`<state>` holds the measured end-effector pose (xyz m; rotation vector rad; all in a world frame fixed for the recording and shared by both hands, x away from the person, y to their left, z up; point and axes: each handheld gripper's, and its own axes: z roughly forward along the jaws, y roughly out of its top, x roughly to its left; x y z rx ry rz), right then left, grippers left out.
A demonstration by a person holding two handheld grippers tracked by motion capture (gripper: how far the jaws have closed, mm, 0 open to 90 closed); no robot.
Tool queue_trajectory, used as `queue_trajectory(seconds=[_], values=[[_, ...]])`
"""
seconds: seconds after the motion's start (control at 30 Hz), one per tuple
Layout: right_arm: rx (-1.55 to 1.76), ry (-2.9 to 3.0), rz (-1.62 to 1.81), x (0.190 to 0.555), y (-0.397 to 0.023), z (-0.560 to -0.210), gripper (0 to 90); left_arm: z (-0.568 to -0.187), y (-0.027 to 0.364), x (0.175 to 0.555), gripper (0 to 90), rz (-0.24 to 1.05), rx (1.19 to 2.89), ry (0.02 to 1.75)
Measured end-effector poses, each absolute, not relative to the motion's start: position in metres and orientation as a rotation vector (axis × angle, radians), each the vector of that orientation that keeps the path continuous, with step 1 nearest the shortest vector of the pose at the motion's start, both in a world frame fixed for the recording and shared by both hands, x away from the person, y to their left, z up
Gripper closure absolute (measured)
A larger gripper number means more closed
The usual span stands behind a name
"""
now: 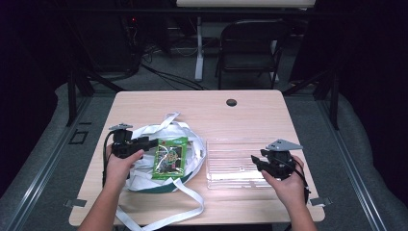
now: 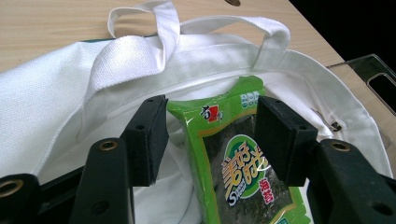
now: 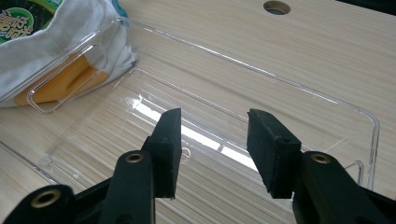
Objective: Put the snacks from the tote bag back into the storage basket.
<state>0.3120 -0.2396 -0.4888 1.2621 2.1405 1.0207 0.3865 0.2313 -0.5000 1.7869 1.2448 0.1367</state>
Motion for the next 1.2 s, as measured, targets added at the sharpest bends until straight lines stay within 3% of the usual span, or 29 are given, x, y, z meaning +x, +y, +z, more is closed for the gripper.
queue_trajectory(seconds=[0.27,0.57,1.2], values=[[1.240,2.143,1.011,0.311,-0.237,-0.492,55.1,-0.502,0.229,0.388,46.1,0.112,1.800,1.248],[1.256,2.132,1.039,0.309,-0.237,-0.491,53.1,-0.506,0.228,0.390,41.9,0.055,1.761,1.284],[1.254,2.137,1.036,0.307,-0.236,-0.494,52.1,-0.518,0.216,0.397,37.8,-0.006,1.841,1.309]])
